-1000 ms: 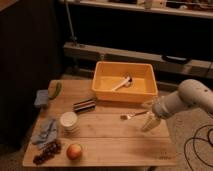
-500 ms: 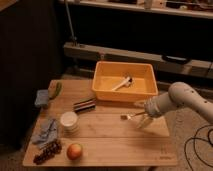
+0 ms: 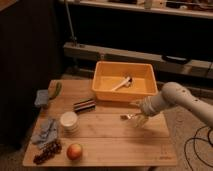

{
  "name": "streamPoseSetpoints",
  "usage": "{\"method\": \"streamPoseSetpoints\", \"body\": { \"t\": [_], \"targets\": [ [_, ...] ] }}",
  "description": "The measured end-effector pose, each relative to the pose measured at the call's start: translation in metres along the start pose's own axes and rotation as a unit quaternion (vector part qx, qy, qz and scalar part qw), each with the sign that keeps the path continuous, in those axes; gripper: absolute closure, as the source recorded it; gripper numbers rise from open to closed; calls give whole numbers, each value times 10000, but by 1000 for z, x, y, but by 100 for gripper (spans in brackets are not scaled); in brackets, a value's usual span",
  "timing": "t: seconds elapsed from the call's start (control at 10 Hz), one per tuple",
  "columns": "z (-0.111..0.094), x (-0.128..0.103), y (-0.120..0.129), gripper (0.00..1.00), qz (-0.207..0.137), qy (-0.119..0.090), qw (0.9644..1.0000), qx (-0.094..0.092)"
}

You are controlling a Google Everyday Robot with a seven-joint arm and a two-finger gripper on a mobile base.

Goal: Place fork in tray

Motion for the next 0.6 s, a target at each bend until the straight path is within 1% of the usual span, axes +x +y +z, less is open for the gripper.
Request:
{"method": "streamPoseSetpoints", "body": {
  "t": [0.1, 0.3, 0.4, 0.6],
  "targets": [
    [10, 2, -5, 20, -22, 61, 10000, -28],
    [26, 15, -11, 20, -5, 172, 9998, -88],
    [37, 23, -16, 20, 20, 211, 9997, -151],
    [48, 28, -25, 20, 23, 227, 9993, -294]
  ]
}}
